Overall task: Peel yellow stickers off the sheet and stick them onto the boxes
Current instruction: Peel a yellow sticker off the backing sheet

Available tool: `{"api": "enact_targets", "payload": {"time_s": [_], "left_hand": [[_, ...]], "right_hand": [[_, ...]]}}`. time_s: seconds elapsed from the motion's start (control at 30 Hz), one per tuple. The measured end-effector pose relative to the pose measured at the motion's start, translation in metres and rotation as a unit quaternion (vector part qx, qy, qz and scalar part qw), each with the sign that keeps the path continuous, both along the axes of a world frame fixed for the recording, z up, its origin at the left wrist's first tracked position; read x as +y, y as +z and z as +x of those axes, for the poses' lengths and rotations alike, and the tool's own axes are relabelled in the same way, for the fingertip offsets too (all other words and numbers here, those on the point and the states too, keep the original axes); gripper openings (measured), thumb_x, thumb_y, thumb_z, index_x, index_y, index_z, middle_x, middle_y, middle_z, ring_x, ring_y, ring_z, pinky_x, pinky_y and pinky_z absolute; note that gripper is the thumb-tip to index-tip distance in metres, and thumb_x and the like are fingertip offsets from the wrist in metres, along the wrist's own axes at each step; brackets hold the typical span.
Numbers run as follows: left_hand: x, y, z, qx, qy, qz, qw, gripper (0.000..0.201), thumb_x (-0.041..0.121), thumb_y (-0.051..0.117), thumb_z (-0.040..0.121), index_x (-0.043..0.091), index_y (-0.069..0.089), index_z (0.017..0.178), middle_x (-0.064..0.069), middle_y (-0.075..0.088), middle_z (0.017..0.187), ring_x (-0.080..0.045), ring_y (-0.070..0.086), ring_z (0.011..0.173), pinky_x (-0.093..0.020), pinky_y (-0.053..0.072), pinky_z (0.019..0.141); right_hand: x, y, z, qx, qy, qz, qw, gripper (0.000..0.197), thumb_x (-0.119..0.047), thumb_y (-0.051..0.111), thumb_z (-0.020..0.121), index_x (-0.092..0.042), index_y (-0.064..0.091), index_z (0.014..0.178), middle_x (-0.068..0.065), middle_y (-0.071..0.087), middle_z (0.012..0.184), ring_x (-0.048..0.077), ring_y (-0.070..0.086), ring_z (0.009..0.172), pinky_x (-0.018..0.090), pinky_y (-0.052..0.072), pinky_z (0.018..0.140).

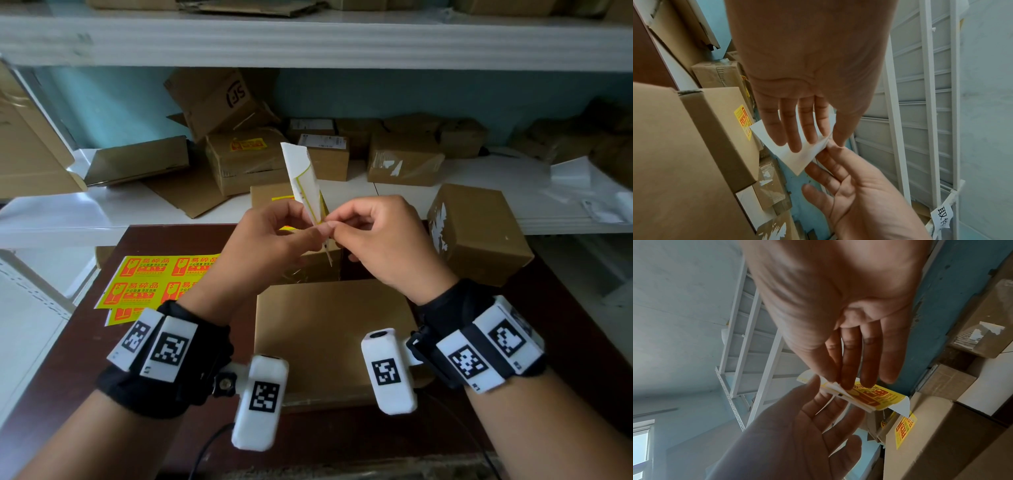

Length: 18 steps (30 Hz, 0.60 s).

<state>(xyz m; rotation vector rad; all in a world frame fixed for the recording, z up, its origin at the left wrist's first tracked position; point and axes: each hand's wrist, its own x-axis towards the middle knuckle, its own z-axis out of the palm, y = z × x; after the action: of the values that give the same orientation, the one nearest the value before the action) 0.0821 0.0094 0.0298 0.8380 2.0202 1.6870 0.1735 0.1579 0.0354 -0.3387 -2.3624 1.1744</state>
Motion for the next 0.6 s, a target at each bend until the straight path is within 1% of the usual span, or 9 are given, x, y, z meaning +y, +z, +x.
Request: {"api": "enact_targets", "payload": {"time_s": [0.07,0.17,0.23,0.3,0.37,0.43,0.5,0.57,0.6], "left_hand": [[-0.0003,-0.0001,0.0001,0.003,-0.003,-0.004,1.000,0.036,0.039,0.078,0.073,0.010,0.066,0.090,-0.008,0.074,0.088,-0.028,0.074,0.089,-0.047,0.061,0.080],[-0.0004,-0.0009,-0.0010,0.009,-0.002,-0.014,1.000,0.039,0.039,0.077,0.070,0.009,0.068,0.092,-0.006,0.074,0.085,-0.027,0.074,0.087,-0.050,0.061,0.080],[-0.0001,-0.0019,-0.0028,0.010,0.002,-0.018,1.000,0.035,0.033,0.075,0.077,0.004,0.067,0.096,-0.007,0.074,0.085,-0.020,0.075,0.082,-0.045,0.062,0.077],[0.0004,-0.0025,-0.0036,0.007,0.002,-0.016,1.000,0.026,0.023,0.072,0.085,0.000,0.066,0.096,-0.008,0.074,0.084,-0.016,0.074,0.078,-0.037,0.062,0.072],[0.0008,-0.0019,-0.0030,0.005,0.000,-0.014,1.000,0.021,0.017,0.070,0.089,-0.002,0.066,0.097,-0.010,0.074,0.086,-0.013,0.074,0.075,-0.026,0.059,0.065],[0.0005,-0.0012,-0.0025,0.005,0.000,-0.014,1.000,0.018,0.016,0.068,0.091,-0.002,0.066,0.096,-0.014,0.074,0.088,-0.011,0.073,0.072,-0.023,0.058,0.063],[-0.0002,-0.0011,-0.0030,0.007,0.002,-0.017,1.000,0.016,0.017,0.068,0.092,0.001,0.067,0.096,-0.014,0.074,0.090,-0.014,0.074,0.077,-0.030,0.060,0.068],[-0.0010,-0.0005,-0.0032,0.007,0.002,-0.017,1.000,0.014,0.018,0.068,0.092,0.004,0.069,0.098,-0.013,0.075,0.092,-0.019,0.075,0.083,-0.040,0.061,0.074],[-0.0012,0.0001,-0.0029,0.005,0.003,-0.016,1.000,0.015,0.017,0.068,0.092,0.005,0.069,0.099,-0.013,0.075,0.093,-0.020,0.075,0.085,-0.043,0.061,0.076]], "right_hand": [[-0.0004,-0.0005,-0.0004,0.000,0.003,0.002,1.000,0.006,-0.027,0.074,0.088,-0.031,0.077,0.085,-0.014,0.072,0.073,0.004,0.069,0.071,0.035,0.063,0.067],[-0.0004,-0.0008,-0.0005,0.002,0.004,0.004,1.000,0.013,-0.026,0.073,0.088,-0.036,0.075,0.080,-0.013,0.073,0.073,0.007,0.070,0.075,0.040,0.063,0.068],[-0.0006,-0.0004,0.0002,0.006,0.008,0.008,1.000,0.020,-0.024,0.071,0.090,-0.040,0.073,0.077,-0.012,0.073,0.073,0.008,0.071,0.075,0.041,0.063,0.067],[-0.0008,0.0003,0.0009,0.008,0.010,0.011,1.000,0.025,-0.024,0.070,0.090,-0.042,0.071,0.073,-0.013,0.073,0.072,0.009,0.071,0.074,0.043,0.062,0.067],[-0.0006,0.0001,0.0009,0.006,0.007,0.010,1.000,0.024,-0.024,0.070,0.090,-0.041,0.072,0.074,-0.013,0.073,0.071,0.009,0.071,0.073,0.043,0.062,0.067],[0.0001,-0.0007,0.0004,0.003,0.002,0.005,1.000,0.016,-0.025,0.071,0.090,-0.036,0.075,0.079,-0.011,0.073,0.071,0.009,0.071,0.073,0.043,0.063,0.067],[0.0008,-0.0014,0.0000,0.002,-0.002,-0.001,1.000,0.010,-0.025,0.070,0.090,-0.030,0.076,0.084,-0.010,0.074,0.073,0.009,0.072,0.074,0.043,0.063,0.068],[0.0014,-0.0019,-0.0004,0.002,-0.005,-0.002,1.000,0.009,-0.025,0.069,0.092,-0.029,0.075,0.087,-0.009,0.074,0.075,0.009,0.072,0.074,0.043,0.063,0.069],[0.0016,-0.0020,-0.0004,0.002,-0.006,-0.001,1.000,0.009,-0.025,0.068,0.092,-0.028,0.074,0.087,-0.008,0.075,0.075,0.009,0.072,0.074,0.043,0.063,0.069]]}}
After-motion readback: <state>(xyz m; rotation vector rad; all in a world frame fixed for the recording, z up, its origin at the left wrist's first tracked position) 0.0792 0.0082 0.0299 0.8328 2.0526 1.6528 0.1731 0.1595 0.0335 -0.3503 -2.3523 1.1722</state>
